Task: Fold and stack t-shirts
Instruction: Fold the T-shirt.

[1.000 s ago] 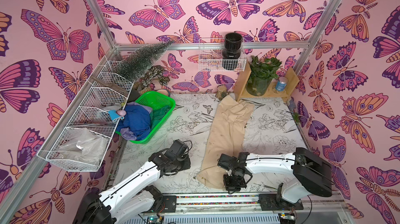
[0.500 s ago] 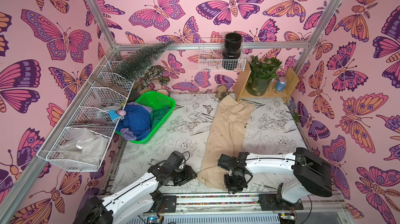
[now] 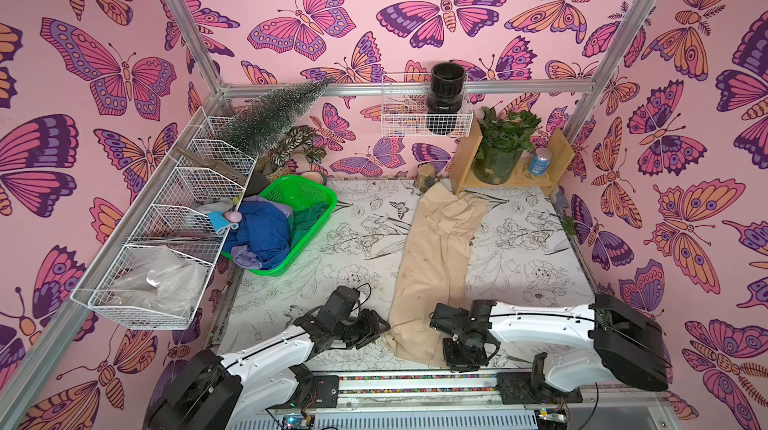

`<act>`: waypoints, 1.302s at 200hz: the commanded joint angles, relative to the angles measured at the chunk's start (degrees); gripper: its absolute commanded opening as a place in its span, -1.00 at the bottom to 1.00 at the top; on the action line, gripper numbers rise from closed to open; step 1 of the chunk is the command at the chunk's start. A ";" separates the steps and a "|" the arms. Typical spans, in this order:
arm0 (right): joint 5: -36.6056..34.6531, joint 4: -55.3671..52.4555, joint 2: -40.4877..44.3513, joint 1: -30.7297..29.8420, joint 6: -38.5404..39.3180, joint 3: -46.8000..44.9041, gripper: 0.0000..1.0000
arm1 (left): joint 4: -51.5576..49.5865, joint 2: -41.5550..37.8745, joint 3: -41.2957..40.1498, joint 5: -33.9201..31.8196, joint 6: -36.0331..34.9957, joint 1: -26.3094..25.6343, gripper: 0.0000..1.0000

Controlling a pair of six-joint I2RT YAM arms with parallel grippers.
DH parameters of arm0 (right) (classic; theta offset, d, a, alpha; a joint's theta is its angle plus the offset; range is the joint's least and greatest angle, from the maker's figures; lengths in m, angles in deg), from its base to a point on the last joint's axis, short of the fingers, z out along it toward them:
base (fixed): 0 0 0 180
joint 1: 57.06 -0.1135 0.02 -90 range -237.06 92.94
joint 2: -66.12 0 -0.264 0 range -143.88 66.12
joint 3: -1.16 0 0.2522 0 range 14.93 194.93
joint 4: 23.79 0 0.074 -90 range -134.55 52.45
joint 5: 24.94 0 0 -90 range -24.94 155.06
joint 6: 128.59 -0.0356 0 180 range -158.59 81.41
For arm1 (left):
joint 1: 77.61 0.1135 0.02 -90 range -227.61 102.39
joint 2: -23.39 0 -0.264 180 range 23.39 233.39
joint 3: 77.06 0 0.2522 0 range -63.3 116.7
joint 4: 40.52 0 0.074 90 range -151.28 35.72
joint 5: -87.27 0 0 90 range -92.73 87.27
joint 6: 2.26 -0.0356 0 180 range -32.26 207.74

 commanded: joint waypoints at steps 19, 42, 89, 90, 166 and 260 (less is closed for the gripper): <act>-3.32 -4.61 1.60 -0.95 -5.22 -3.78 -0.51 | 1.95 0.37 -0.64 1.55 1.94 -0.25 0.07; -3.52 -4.69 2.41 -0.94 -5.86 -4.26 -0.51 | 3.05 1.74 0.54 2.64 2.04 -0.29 0.07; -4.23 -5.35 3.87 -1.13 -7.64 -4.98 -0.51 | 8.91 7.19 2.22 6.71 3.01 -0.29 -0.75; -4.24 -5.33 3.94 -1.13 -7.68 -4.99 -0.51 | 9.00 7.29 2.28 6.75 3.05 -0.29 -0.80; -9.81 -6.63 8.34 -1.12 -15.10 -4.10 -0.35 | 11.33 9.03 2.17 8.57 3.92 -0.29 -1.00; -13.78 -14.69 -1.21 -1.21 -9.68 11.42 -0.11 | 11.29 9.31 0.50 8.48 3.80 -0.24 -1.00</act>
